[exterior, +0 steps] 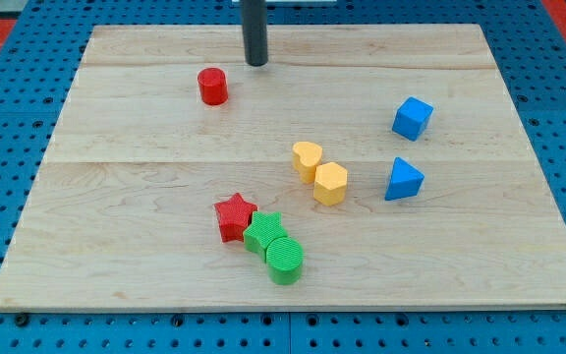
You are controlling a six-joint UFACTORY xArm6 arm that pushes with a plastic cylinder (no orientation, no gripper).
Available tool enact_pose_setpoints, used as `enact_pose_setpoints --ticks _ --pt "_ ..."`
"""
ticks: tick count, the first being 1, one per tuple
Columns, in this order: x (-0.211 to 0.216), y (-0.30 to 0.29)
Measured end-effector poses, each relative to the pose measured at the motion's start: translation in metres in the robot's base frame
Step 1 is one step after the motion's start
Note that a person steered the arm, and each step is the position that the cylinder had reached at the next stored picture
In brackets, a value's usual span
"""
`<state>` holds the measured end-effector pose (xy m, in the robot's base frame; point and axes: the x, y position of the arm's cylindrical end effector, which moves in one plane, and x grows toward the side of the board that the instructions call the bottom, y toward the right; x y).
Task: Keep red circle diagonally left above yellow heart
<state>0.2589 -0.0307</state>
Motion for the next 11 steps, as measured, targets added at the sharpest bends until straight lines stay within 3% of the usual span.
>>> enact_pose_setpoints --ticks 1,2,3,4,5,6,7,8,9,10,11 --pt "0.001 0.026" --pt "0.041 0.033" --pt "0.046 0.02" --pt "0.002 -0.008" --pt "0.068 -0.076" --pt "0.136 -0.045" --pt "0.092 -0.057" --pt "0.084 -0.119" --pt "0.147 -0.122" --pt "0.158 -0.111" --pt "0.107 -0.125"
